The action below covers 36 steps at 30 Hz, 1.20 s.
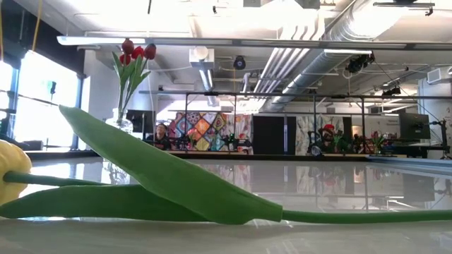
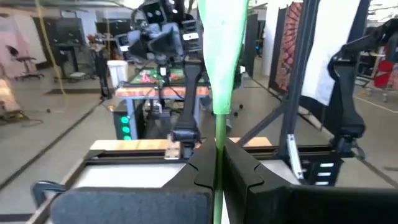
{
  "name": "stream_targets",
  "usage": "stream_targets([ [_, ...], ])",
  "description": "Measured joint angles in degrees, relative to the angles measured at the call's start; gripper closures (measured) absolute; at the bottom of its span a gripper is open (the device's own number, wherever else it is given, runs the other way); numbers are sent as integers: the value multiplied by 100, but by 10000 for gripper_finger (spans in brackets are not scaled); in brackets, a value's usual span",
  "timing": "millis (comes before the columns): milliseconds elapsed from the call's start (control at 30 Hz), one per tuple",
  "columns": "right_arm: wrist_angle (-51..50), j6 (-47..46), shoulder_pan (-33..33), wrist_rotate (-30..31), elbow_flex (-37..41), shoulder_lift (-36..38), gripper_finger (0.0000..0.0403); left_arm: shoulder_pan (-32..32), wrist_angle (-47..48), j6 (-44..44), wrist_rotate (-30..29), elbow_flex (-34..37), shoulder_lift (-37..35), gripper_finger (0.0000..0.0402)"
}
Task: Sort flowers into vase by color
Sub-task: Put the top yellow flower into the yellow vase
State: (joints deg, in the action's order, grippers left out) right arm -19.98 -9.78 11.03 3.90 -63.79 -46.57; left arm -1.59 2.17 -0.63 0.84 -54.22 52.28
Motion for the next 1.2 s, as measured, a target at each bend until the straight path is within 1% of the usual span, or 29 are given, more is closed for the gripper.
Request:
stream_targets([
  [167, 143, 120, 0, 10, 0, 13, 228, 202, 411, -49, -65, 0, -529, 401],
  [367, 135, 95, 0, 52, 0, -3, 229, 238, 855, -49, -177, 0, -1112, 401],
  [500, 137, 79, 0, 55, 0, -2, 229, 238, 1199, -22, -481, 0, -1330, 401],
  [633, 134, 81, 0, 55, 0, -2, 229, 238, 1494, 33, -554, 0, -1439, 401],
  [733, 134, 79, -2, 57, 0, -2, 229, 238, 1596, 3, -473, 0, -1477, 401],
  [933, 132, 81, -2, 57, 0, -2, 229, 236, 1627, 37, -249, 0, -1522, 401],
  [1200, 132, 81, -2, 58, 0, -2, 229, 232, 1626, 104, -146, 0, -1524, 401],
])
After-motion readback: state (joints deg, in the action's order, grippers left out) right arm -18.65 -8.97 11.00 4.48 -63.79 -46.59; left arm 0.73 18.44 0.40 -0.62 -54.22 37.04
